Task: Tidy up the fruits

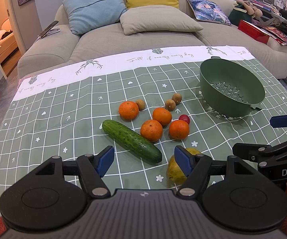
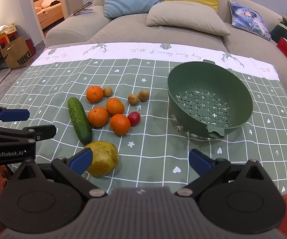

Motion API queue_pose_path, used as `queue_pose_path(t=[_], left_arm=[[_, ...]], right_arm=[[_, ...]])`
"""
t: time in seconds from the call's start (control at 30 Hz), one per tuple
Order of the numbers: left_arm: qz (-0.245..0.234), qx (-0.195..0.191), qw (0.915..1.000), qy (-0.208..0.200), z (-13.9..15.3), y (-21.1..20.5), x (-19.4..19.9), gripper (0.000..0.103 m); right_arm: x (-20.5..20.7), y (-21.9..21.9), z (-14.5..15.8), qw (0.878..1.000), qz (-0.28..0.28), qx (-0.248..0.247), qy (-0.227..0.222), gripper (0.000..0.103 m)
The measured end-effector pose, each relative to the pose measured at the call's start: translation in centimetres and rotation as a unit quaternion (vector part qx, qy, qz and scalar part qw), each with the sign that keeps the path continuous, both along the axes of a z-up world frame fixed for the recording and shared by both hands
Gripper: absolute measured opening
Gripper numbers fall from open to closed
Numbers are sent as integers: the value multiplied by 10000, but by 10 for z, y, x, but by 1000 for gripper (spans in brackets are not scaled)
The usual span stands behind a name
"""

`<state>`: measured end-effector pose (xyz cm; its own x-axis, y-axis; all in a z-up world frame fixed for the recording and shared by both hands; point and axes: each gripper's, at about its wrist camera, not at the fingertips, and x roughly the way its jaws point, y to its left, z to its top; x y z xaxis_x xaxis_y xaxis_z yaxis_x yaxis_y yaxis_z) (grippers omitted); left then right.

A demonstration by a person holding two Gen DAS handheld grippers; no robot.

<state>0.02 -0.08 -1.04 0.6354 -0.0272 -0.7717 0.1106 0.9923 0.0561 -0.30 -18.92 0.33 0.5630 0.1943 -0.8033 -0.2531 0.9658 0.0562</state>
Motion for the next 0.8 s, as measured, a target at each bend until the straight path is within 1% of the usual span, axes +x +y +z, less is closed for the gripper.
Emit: queue_pose_path(t=[0.8], left_arm=[[2, -7, 10000, 8, 0, 1, 0, 81]], right_arm=[[-1, 3, -2, 10000, 28, -20, 37, 98]])
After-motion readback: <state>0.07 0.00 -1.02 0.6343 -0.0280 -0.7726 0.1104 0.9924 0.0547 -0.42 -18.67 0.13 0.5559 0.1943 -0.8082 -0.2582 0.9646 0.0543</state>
